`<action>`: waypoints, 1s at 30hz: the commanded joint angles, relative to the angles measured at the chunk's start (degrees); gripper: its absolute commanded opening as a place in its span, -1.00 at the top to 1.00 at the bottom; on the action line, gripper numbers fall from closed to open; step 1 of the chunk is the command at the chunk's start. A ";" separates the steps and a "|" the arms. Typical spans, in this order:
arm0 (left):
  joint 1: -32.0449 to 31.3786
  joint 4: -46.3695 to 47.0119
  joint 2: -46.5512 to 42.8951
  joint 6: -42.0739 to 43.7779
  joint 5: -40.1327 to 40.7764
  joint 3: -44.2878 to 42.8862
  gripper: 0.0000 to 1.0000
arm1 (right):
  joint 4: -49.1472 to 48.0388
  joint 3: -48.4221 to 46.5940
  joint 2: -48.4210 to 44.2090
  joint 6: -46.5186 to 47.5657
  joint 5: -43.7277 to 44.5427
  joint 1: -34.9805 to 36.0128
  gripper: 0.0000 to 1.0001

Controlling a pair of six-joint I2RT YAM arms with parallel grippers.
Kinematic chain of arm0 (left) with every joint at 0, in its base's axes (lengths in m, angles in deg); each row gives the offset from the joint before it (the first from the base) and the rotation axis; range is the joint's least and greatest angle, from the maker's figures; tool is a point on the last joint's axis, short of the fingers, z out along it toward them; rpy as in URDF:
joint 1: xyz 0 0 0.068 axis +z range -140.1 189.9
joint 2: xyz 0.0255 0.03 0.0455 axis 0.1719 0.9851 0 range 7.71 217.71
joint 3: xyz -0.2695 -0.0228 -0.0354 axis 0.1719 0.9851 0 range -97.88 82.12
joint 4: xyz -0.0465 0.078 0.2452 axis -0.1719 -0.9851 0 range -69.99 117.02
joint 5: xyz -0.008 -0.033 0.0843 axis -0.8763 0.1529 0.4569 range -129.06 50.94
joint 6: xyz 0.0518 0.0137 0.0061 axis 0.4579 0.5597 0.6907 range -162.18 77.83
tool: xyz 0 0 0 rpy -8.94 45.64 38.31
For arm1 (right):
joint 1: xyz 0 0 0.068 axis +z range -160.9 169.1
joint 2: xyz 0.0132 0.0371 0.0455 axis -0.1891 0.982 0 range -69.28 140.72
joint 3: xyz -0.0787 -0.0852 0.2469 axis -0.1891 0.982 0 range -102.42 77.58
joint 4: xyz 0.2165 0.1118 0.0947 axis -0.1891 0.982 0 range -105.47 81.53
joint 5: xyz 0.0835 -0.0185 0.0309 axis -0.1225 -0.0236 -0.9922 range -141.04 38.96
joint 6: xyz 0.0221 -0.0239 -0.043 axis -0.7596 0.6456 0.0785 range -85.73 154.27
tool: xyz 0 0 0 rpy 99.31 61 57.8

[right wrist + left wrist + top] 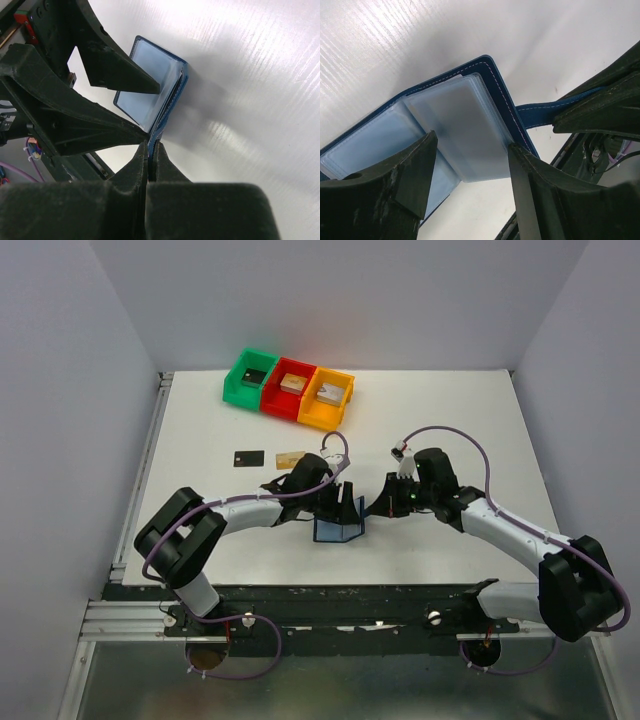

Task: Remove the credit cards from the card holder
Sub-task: Remove the credit card from the card holder.

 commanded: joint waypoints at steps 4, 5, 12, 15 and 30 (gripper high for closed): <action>-0.48 -0.83 0.27 0.30 1.73 -0.90 -0.37 | -1.20 -1.33 -0.37 -0.05 -1.65 -0.11 0.99; -0.48 -0.83 0.09 0.30 1.91 -0.81 -0.36 | -1.20 -1.25 -0.37 -0.05 -1.65 -0.11 0.99; -0.48 -1.89 -1.49 -0.05 4.98 0.07 -0.30 | -0.94 -0.98 -0.38 0.30 -1.12 -0.11 0.99; -0.48 -2.85 -2.98 -0.23 8.05 0.68 -0.29 | -0.67 -0.89 -0.37 0.65 -0.86 -0.11 0.99; -0.48 -4.70 -6.68 -0.84 13.86 2.18 -0.31 | -0.50 -0.89 0.06 1.00 -1.03 -0.11 0.99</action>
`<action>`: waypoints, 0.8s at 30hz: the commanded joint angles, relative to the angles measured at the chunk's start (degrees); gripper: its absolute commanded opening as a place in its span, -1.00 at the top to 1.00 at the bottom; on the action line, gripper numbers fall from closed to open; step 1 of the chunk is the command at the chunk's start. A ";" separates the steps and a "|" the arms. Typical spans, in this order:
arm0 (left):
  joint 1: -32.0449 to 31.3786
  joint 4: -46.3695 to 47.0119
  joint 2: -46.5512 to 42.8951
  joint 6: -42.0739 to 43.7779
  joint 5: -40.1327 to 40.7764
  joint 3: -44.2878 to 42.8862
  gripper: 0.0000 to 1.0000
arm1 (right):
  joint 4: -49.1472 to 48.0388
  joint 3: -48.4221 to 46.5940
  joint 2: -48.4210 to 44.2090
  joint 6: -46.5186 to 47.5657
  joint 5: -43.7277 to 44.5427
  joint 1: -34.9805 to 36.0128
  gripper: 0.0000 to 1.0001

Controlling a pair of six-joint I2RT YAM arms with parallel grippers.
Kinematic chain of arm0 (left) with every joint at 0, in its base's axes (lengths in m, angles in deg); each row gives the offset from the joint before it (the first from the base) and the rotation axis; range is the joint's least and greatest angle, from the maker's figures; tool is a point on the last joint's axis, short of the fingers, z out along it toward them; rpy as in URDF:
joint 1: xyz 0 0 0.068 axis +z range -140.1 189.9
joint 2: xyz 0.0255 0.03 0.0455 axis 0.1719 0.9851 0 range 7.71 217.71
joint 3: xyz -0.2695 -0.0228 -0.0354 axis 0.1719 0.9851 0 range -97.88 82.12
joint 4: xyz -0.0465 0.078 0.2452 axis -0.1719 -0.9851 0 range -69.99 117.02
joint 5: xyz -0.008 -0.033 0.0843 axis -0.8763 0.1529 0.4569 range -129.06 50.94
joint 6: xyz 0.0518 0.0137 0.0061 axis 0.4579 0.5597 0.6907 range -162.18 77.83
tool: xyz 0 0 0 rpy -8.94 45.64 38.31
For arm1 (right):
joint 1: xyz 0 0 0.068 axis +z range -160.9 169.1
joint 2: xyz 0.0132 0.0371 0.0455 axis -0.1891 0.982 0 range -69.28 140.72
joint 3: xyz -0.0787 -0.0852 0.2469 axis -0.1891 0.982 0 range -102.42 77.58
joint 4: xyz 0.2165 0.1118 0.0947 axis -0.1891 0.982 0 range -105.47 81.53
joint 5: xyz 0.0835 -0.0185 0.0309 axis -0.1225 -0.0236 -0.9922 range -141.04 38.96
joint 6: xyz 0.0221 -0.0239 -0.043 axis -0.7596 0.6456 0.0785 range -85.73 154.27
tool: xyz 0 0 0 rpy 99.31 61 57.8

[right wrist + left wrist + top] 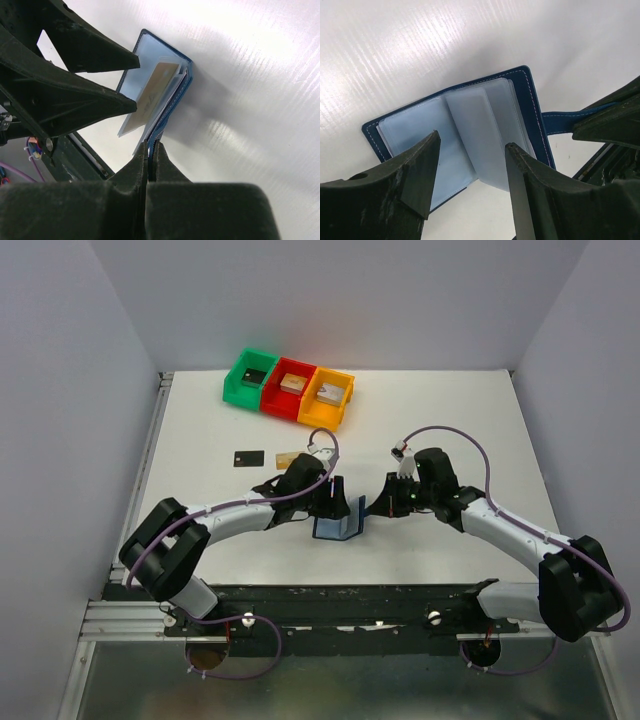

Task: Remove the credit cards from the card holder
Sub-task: Remove the credit card from the card holder.

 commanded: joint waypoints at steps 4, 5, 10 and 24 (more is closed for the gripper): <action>-0.33 -2.87 -2.02 -0.10 4.99 0.96 -0.31 | -0.37 -0.94 0.15 1.12 -0.62 -0.20 0.99; -0.33 -3.13 -2.55 -0.10 5.70 0.96 -0.31 | -0.28 -0.94 0.07 1.20 -0.53 -0.11 0.99; -0.24 -5.15 -5.19 0.08 9.30 1.83 -0.31 | -0.28 -1.11 0.24 1.20 -0.62 -0.02 0.99; 0.20 -4.64 -9.94 0.16 12.84 4.03 -0.34 | 4.72 -3.83 2.70 3.05 4.12 -0.02 0.99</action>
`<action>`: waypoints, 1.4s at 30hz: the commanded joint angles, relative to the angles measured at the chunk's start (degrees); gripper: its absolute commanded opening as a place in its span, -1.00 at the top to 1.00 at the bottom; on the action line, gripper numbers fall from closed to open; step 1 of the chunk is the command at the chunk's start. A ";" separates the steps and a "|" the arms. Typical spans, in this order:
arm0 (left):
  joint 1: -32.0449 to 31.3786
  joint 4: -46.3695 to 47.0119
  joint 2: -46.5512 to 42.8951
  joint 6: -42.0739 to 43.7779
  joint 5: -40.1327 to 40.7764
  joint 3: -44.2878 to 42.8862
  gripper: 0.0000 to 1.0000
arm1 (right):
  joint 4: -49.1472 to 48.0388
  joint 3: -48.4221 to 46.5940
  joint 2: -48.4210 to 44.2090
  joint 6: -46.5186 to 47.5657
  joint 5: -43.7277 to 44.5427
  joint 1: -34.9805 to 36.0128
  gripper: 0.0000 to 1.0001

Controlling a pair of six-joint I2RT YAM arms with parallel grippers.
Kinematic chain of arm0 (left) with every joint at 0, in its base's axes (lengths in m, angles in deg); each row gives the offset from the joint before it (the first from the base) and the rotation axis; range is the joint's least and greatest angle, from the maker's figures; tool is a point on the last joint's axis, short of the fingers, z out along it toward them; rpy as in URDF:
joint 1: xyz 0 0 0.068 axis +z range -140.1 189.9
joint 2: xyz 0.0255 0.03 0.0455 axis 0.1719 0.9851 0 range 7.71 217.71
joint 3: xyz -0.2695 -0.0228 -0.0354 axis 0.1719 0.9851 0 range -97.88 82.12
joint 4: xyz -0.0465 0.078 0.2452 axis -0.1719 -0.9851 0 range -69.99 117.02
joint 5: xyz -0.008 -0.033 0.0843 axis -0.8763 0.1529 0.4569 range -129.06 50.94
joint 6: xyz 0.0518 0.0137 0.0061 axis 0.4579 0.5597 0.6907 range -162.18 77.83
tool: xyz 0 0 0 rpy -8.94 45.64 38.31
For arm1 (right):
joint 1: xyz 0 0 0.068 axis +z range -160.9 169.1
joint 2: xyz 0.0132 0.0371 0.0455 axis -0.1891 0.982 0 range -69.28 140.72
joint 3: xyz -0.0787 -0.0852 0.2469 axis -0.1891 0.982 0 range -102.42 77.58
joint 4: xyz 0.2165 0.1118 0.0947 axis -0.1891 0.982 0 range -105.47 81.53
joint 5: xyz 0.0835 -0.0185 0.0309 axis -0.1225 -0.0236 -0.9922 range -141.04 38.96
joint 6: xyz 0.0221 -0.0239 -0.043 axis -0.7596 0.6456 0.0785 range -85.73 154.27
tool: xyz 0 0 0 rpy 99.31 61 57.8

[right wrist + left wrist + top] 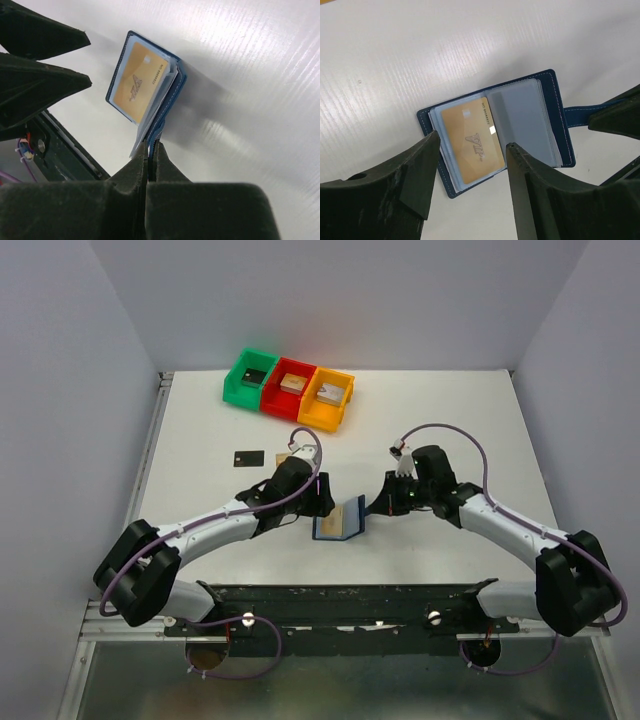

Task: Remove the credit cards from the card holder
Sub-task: Remove the credit card from the card holder.

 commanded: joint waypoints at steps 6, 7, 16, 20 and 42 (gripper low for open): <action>0.97 5.57 3.56 -0.47 -5.67 0.16 -0.18 | 10.40 -6.26 4.81 2.31 11.42 -0.11 0.91; 1.14 5.75 3.92 -0.47 -6.02 0.07 -0.15 | 11.19 -6.78 5.43 2.40 12.30 -0.11 0.83; 1.32 6.81 3.74 -1.27 -5.94 1.65 -0.11 | 15.76 -9.68 4.65 2.48 18.54 -0.11 -0.10; 1.58 7.60 3.92 -1.62 -6.11 1.92 -0.10 | 16.65 -11.53 1.14 2.93 16.80 0.24 -0.14; 1.59 7.78 8.84 -3.81 -3.75 3.94 0.51 | -14.99 -3.98 17.47 -11.49 -10.37 4.11 0.46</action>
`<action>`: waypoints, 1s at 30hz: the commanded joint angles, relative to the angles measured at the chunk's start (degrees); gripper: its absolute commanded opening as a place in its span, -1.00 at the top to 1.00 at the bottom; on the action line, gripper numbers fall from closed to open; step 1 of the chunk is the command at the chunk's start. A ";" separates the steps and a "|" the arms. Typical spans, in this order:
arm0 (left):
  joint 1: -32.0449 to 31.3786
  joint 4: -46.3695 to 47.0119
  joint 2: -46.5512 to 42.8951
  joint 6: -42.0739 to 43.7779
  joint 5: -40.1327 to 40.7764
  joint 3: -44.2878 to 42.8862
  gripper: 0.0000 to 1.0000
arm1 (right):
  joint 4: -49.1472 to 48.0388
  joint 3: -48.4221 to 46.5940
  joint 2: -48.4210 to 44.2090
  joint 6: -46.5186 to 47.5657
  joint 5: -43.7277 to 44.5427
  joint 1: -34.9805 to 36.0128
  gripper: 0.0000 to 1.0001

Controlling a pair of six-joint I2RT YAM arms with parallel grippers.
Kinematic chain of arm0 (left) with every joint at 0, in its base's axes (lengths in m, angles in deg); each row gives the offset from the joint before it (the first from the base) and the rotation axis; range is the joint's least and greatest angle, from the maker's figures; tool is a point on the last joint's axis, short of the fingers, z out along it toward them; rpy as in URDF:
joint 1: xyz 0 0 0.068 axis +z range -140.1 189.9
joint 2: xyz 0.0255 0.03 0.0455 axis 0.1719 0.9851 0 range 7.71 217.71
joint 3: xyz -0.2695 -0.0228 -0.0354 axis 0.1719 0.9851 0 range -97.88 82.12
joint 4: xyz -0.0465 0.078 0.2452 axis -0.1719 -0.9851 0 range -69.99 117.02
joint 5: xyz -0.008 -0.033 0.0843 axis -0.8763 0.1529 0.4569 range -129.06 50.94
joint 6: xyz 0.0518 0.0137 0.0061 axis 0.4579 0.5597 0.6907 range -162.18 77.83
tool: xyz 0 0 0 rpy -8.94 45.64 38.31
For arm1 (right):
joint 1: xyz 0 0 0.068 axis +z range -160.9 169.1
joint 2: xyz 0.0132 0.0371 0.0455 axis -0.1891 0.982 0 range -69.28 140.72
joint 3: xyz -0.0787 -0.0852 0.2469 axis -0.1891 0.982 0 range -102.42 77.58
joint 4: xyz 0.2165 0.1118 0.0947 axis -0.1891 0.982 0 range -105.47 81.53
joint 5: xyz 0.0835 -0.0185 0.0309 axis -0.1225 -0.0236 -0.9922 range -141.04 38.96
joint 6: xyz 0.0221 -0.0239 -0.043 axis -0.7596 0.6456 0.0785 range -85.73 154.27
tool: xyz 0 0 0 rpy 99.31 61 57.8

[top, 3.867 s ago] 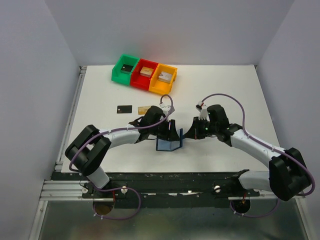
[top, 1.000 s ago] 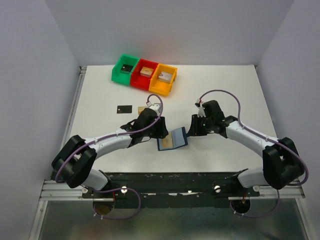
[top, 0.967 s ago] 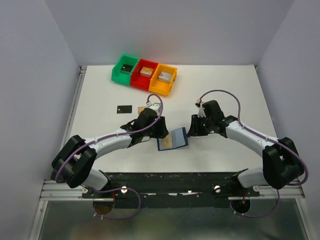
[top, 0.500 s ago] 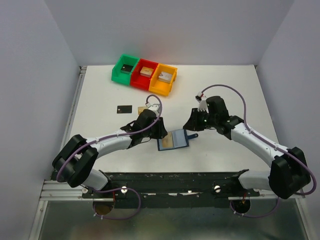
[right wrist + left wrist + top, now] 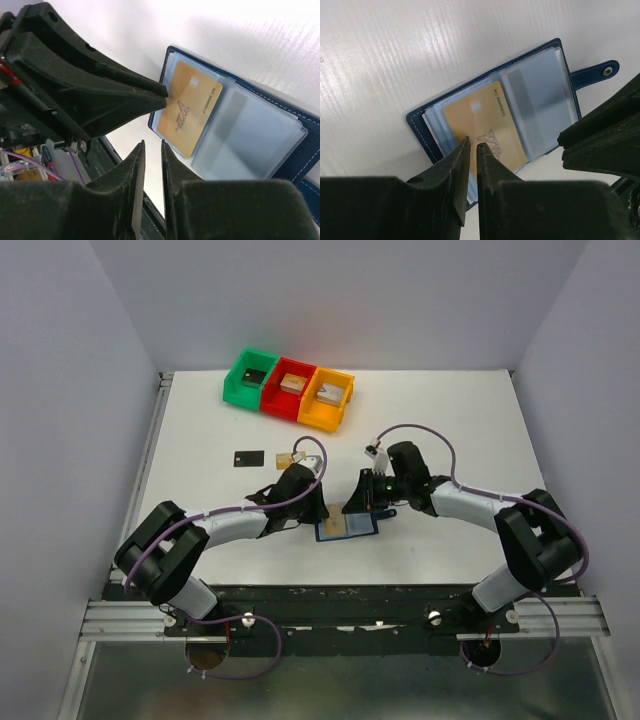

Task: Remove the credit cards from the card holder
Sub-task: Remove the credit card from the card holder.

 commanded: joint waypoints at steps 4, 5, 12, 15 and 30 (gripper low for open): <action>0.32 -0.77 0.54 -0.71 1.88 0.53 0.53 | -3.70 1.09 4.61 -1.61 -1.80 0.29 0.39; 0.32 -0.77 0.36 -0.62 1.88 0.53 0.53 | -3.52 1.09 5.13 -1.70 -1.63 0.29 0.37; 0.23 -1.74 -0.25 -0.54 2.84 0.79 0.53 | -3.17 0.74 8.12 -1.17 -0.66 0.29 0.25; 0.23 -2.00 -0.43 -0.45 2.84 0.79 0.53 | -3.08 0.57 9.27 -1.08 -0.39 0.29 0.24; 0.23 -3.50 0.01 -0.10 3.11 0.71 0.53 | -2.81 0.57 11.12 -0.90 0.31 0.29 0.24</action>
